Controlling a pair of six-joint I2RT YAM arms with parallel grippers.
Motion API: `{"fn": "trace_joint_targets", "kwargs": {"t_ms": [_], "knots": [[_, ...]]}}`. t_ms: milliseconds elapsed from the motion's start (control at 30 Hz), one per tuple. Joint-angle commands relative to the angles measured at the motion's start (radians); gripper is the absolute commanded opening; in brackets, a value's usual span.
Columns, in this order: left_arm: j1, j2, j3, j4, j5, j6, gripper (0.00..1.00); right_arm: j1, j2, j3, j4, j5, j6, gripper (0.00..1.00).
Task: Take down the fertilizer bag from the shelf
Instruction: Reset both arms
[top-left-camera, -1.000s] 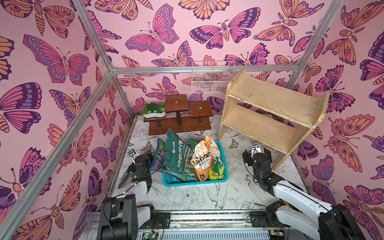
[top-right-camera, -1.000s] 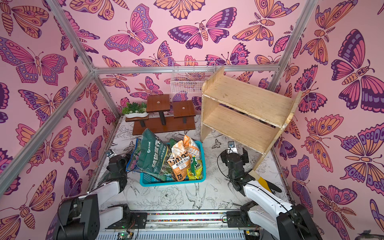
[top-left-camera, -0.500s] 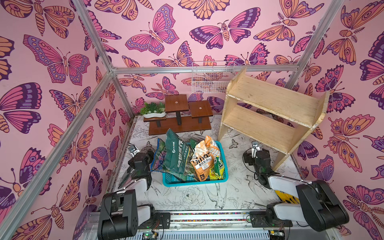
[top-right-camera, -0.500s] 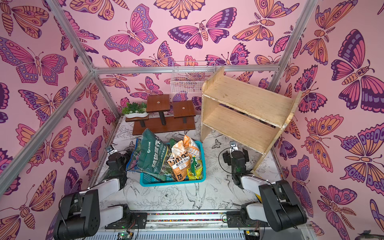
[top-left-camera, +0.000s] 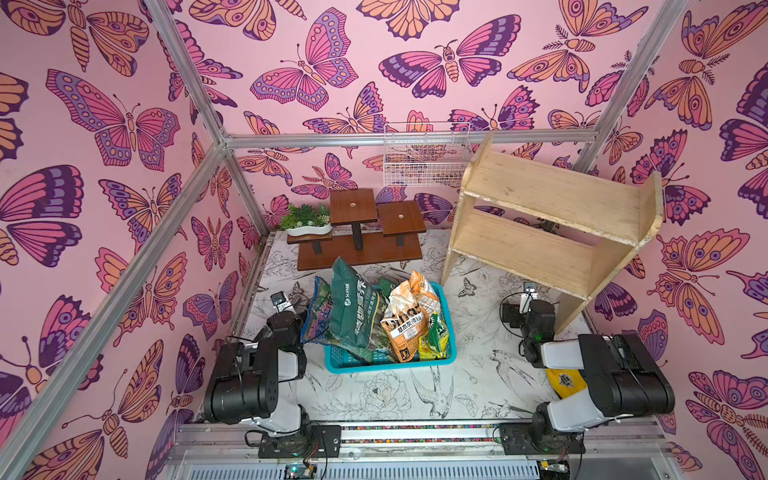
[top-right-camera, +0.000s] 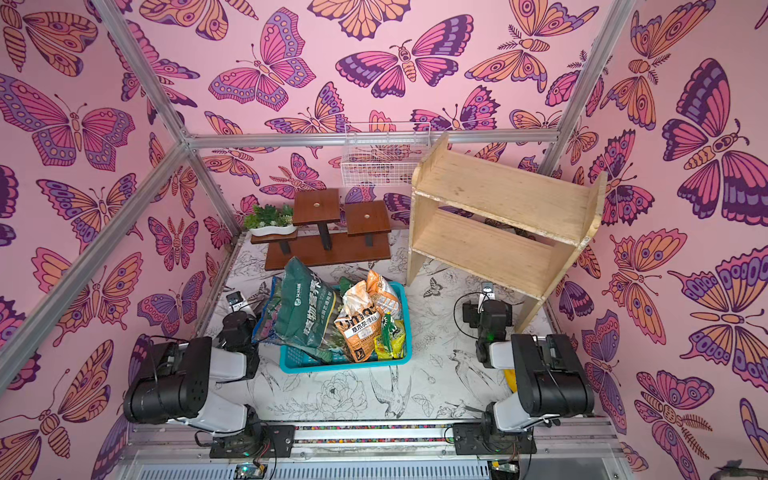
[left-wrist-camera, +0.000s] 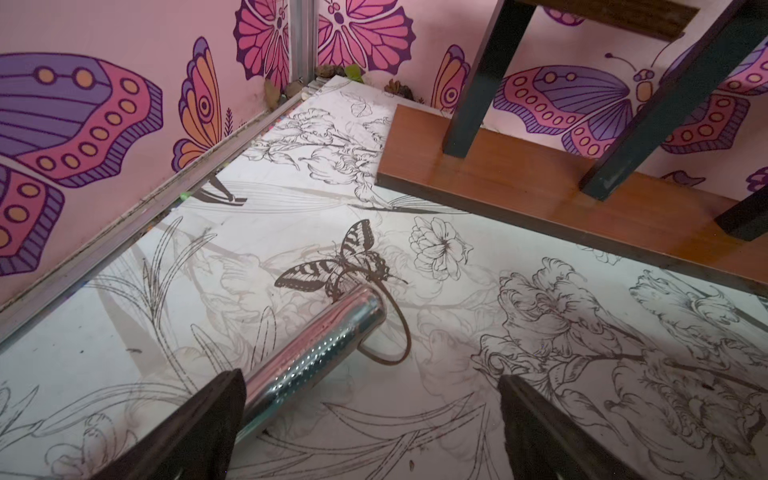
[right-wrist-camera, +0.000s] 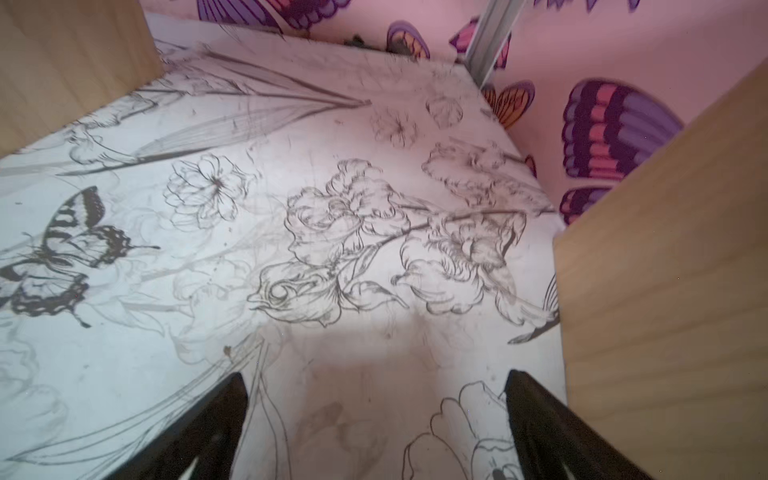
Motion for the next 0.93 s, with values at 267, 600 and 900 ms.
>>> {"fn": "trace_joint_targets", "kwargs": {"t_ms": [267,600,900], "knots": [[-0.026,-0.001,0.106,-0.123,0.069,0.067,1.00,-0.033,-0.014,0.064,-0.002,-0.073,0.099,0.99],[-0.032,-0.002,0.116,-0.129,0.058,0.070,1.00,-0.034,-0.016,0.070,-0.019,-0.073,0.098,0.99],[-0.032,-0.002,0.116,-0.130,0.058,0.070,1.00,-0.035,-0.018,0.067,-0.016,-0.073,0.095,0.99]]}}
